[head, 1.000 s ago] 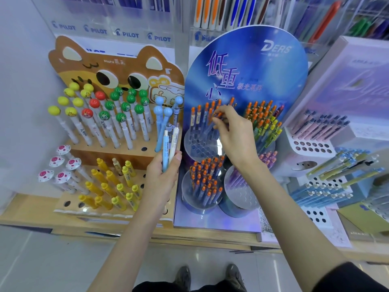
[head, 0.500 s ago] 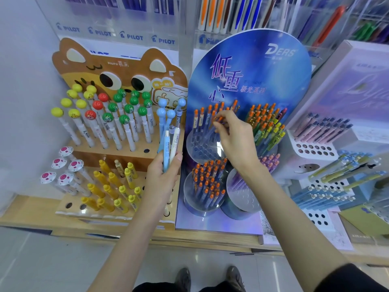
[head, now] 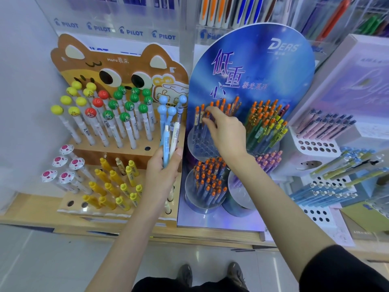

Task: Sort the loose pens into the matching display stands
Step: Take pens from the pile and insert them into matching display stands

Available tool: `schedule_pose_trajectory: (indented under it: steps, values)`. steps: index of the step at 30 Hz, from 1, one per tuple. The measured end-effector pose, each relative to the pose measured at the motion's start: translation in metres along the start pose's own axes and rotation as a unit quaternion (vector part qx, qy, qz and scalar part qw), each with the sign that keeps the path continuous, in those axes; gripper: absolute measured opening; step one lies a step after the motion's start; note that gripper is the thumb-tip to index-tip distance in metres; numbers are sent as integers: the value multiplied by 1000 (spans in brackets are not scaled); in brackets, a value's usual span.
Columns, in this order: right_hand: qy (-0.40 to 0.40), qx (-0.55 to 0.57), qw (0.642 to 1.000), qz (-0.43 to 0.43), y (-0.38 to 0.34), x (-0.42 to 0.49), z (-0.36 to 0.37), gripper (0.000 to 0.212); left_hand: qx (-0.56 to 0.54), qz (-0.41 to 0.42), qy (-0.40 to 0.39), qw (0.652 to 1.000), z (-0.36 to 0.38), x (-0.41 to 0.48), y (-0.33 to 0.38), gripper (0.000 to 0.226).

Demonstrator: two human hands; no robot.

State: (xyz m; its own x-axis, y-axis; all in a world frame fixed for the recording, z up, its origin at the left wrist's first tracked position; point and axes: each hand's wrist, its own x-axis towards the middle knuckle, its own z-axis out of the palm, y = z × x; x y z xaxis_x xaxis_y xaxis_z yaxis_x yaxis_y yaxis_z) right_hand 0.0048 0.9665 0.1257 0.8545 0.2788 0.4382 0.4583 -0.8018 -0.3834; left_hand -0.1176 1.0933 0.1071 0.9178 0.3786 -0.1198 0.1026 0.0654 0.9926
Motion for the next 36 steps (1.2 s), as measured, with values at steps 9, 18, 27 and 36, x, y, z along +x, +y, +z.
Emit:
schedule_pose_trajectory:
  steps: [9, 18, 27, 36]
  values:
    - [-26, 189, 980, 57, -6, -9, -14, 45, -31, 23, -38, 999, 4, -7, 13, 20]
    - [-159, 485, 844, 168, -24, -66, -63, 29, -67, 13, -169, 983, 34, -24, 23, 13]
    - [10, 531, 808, 256, 31, -104, -105, 19, 57, 64, -186, 979, 99, -40, 22, 21]
    - [76, 503, 805, 306, 147, -162, -169, 19, -10, 45, -175, 983, 210, -73, 7, 17]
